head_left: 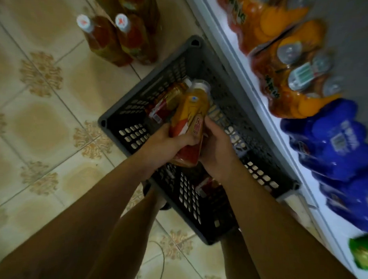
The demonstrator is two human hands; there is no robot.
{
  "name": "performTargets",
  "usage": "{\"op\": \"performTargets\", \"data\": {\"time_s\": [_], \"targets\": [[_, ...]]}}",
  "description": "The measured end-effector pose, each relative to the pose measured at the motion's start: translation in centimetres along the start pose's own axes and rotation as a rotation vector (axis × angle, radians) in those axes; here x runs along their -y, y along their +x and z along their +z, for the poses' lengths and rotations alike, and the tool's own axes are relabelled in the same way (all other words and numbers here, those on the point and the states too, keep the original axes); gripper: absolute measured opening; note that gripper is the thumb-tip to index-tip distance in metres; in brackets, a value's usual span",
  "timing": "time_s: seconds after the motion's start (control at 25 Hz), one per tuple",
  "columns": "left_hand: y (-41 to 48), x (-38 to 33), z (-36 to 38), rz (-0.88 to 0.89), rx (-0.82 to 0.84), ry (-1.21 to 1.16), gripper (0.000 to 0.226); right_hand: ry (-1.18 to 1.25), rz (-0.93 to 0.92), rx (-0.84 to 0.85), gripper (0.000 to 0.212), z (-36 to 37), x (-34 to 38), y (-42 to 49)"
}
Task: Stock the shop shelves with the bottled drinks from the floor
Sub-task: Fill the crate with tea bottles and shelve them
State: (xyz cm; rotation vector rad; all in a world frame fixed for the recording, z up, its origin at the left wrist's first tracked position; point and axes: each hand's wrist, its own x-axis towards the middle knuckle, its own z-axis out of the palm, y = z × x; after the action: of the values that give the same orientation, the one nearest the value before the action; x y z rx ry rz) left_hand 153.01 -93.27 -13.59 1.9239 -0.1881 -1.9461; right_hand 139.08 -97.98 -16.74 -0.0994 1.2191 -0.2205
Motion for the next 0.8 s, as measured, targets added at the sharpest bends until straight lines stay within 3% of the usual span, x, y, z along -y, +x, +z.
{"op": "performTargets", "data": {"time_s": [0.12, 0.28, 0.52, 0.72, 0.8], "targets": [[-7.6, -1.7, 0.1, 0.027, 0.042, -0.115, 0.09, 0.041, -0.008, 0.144, 0.046, 2.8, 1.8, -6.6], [-16.7, -4.5, 0.9, 0.087, 0.027, -0.204, 0.088, -0.088, -0.024, 0.199, 0.051, 6.9, 4.7, -15.0], [-31.3, -11.0, 2.0, 0.23, -0.042, -0.079, 0.083, -0.124, -0.179, 0.243, 0.059, 11.8, 8.1, -29.2], [-42.5, -13.6, 2.5, 0.341, 0.042, -0.184, 0.06, -0.206, -0.369, 0.29, 0.055, 15.0, 9.9, -40.5], [-46.0, -14.1, 3.0, 0.388, 0.073, -0.237, 0.052, -0.25, -0.405, 0.315, 0.064, 16.1, 10.5, -44.4]]}}
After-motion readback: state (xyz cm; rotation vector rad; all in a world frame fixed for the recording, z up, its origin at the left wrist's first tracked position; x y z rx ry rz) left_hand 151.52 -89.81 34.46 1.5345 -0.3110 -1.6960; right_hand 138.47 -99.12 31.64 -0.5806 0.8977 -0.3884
